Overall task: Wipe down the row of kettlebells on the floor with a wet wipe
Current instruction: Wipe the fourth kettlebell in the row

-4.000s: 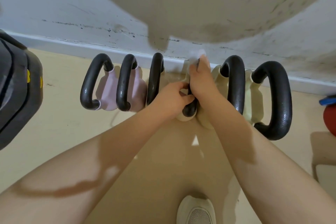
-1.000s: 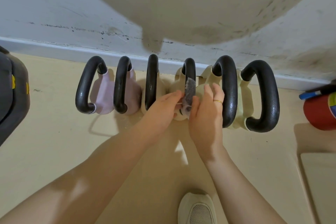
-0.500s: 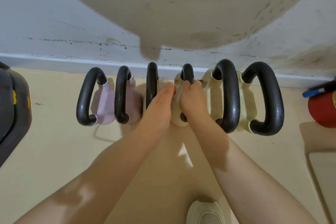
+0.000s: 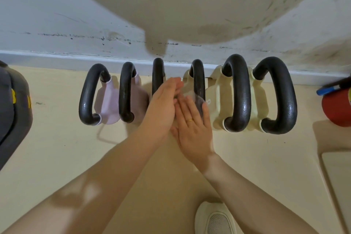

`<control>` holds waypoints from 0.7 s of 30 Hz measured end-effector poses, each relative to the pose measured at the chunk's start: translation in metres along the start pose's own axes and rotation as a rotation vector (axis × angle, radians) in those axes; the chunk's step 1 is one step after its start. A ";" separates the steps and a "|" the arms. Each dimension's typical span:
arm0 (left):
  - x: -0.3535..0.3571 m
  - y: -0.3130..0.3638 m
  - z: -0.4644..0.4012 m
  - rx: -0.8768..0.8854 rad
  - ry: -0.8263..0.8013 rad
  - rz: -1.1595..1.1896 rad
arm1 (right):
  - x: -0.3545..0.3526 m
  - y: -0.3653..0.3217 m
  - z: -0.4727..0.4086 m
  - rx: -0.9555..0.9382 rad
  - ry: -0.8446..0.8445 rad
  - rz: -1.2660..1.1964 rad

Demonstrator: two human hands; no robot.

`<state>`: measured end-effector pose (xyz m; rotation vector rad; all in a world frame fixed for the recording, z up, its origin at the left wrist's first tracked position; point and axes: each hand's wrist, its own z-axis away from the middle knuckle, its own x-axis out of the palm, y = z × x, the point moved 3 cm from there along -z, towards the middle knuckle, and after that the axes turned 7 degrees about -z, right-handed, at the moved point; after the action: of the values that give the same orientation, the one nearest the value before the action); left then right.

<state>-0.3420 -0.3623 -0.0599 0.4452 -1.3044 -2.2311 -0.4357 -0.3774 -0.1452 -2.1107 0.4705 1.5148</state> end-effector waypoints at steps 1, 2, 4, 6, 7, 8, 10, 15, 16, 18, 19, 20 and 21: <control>0.001 -0.003 0.001 -0.008 -0.012 -0.040 | 0.001 0.001 0.004 -0.041 -0.001 0.022; 0.001 -0.005 0.002 -0.008 -0.020 -0.064 | 0.001 0.004 0.005 -0.061 0.026 0.001; 0.000 -0.005 0.003 0.017 -0.010 -0.086 | -0.005 0.011 0.000 -0.007 0.089 -0.161; -0.003 -0.003 0.004 0.029 -0.004 -0.078 | -0.012 0.011 -0.007 0.055 0.077 -0.296; -0.002 -0.003 0.006 0.013 -0.010 -0.068 | -0.014 0.007 -0.007 0.045 0.046 -0.297; -0.001 -0.004 0.007 -0.018 -0.019 -0.059 | -0.014 0.002 -0.006 0.011 0.018 -0.263; 0.002 -0.007 0.009 -0.075 -0.037 -0.048 | -0.018 0.000 -0.002 -0.053 0.029 -0.259; 0.008 -0.014 0.004 -0.085 -0.074 -0.019 | -0.019 0.023 -0.004 0.288 0.171 -0.886; 0.010 -0.014 0.003 -0.081 -0.107 -0.033 | -0.018 0.023 -0.005 0.460 0.154 -1.057; 0.015 -0.017 0.004 -0.071 -0.159 -0.078 | -0.016 0.017 -0.007 0.704 0.100 -1.181; 0.017 -0.018 0.003 -0.068 -0.160 -0.115 | -0.018 0.017 -0.013 0.759 0.093 -1.161; 0.018 -0.018 0.003 -0.061 -0.145 -0.147 | -0.022 0.020 -0.022 0.789 0.113 -1.144; 0.018 -0.019 0.001 -0.057 -0.115 -0.154 | -0.025 0.025 -0.034 0.825 0.125 -1.135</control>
<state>-0.3617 -0.3645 -0.0766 0.4137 -1.2994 -2.4471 -0.4312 -0.4176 -0.1179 -1.3442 -0.1033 0.4008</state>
